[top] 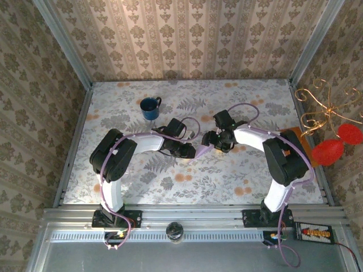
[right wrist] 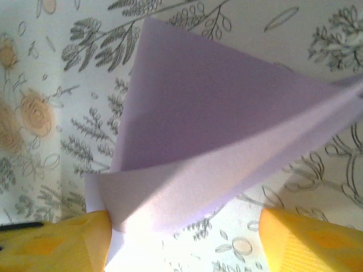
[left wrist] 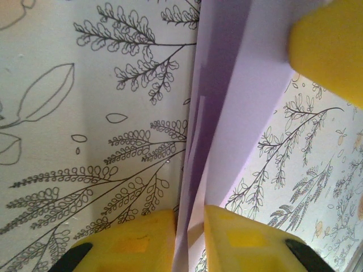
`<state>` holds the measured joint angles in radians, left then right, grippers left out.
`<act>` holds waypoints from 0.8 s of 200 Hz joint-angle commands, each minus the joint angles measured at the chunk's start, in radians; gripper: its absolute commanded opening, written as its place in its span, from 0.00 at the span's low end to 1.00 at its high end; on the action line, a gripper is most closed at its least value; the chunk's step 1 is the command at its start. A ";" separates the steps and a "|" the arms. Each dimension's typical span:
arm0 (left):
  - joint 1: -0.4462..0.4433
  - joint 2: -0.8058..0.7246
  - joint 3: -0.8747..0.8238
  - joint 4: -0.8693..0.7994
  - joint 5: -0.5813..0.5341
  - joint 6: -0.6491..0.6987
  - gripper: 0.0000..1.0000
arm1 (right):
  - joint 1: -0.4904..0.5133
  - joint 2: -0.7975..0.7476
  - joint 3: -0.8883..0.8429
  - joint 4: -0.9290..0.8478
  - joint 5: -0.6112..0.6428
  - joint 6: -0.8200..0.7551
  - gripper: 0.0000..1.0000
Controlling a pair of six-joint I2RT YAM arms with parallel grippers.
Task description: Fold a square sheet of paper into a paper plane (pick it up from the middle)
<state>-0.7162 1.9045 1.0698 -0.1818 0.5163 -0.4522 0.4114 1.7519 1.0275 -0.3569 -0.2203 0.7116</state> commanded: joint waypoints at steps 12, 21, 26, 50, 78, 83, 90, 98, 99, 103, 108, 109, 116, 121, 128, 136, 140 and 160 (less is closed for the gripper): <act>-0.006 0.064 -0.007 -0.030 -0.028 -0.010 0.21 | 0.002 -0.164 -0.096 0.021 -0.002 0.045 0.73; -0.006 0.066 -0.006 -0.030 -0.027 -0.008 0.21 | 0.001 -0.193 -0.129 0.043 -0.014 0.059 0.73; -0.006 0.067 -0.005 -0.030 -0.027 -0.008 0.21 | 0.002 -0.209 -0.151 0.064 -0.026 0.068 0.72; -0.006 0.067 0.000 -0.033 -0.025 -0.005 0.21 | 0.017 -0.266 -0.225 0.193 -0.086 0.105 0.66; -0.005 0.068 0.001 -0.036 -0.025 -0.006 0.21 | 0.038 -0.241 -0.225 0.289 -0.135 0.129 0.46; -0.004 0.068 -0.002 -0.035 -0.026 -0.005 0.21 | 0.038 -0.230 -0.220 0.296 -0.137 0.139 0.44; -0.005 0.068 -0.003 -0.032 -0.026 -0.006 0.21 | 0.038 -0.212 -0.218 0.318 -0.143 0.152 0.38; -0.005 0.068 -0.003 -0.032 -0.026 -0.006 0.21 | 0.038 -0.192 -0.213 0.352 -0.160 0.165 0.34; -0.005 0.068 -0.003 -0.032 -0.026 -0.006 0.21 | 0.038 -0.190 -0.213 0.355 -0.161 0.167 0.33; -0.005 0.068 -0.002 -0.031 -0.026 -0.006 0.21 | 0.038 -0.179 -0.209 0.368 -0.170 0.173 0.32; -0.005 0.068 -0.003 -0.031 -0.024 -0.006 0.21 | 0.040 -0.167 -0.204 0.383 -0.180 0.179 0.30; -0.005 0.068 -0.004 -0.031 -0.024 -0.006 0.21 | 0.040 -0.164 -0.203 0.386 -0.181 0.181 0.29; -0.005 0.068 -0.004 -0.030 -0.023 -0.006 0.21 | 0.042 -0.146 -0.193 0.397 -0.188 0.186 0.28; -0.005 0.069 -0.004 -0.028 -0.023 -0.006 0.21 | 0.044 -0.134 -0.185 0.400 -0.187 0.187 0.27; -0.005 0.069 -0.004 -0.028 -0.021 -0.006 0.21 | 0.046 -0.118 -0.176 0.404 -0.187 0.187 0.26; -0.005 0.069 -0.004 -0.028 -0.021 -0.006 0.21 | 0.046 -0.100 -0.167 0.406 -0.186 0.186 0.25; -0.004 0.069 -0.004 -0.028 -0.021 -0.006 0.21 | 0.046 -0.092 -0.163 0.405 -0.184 0.186 0.24; -0.005 0.068 -0.004 -0.030 -0.021 -0.003 0.21 | 0.044 -0.056 -0.138 0.385 -0.164 0.169 0.23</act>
<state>-0.7116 1.9121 1.0790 -0.1917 0.5278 -0.4522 0.4500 1.6619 0.8463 0.0097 -0.3759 0.8791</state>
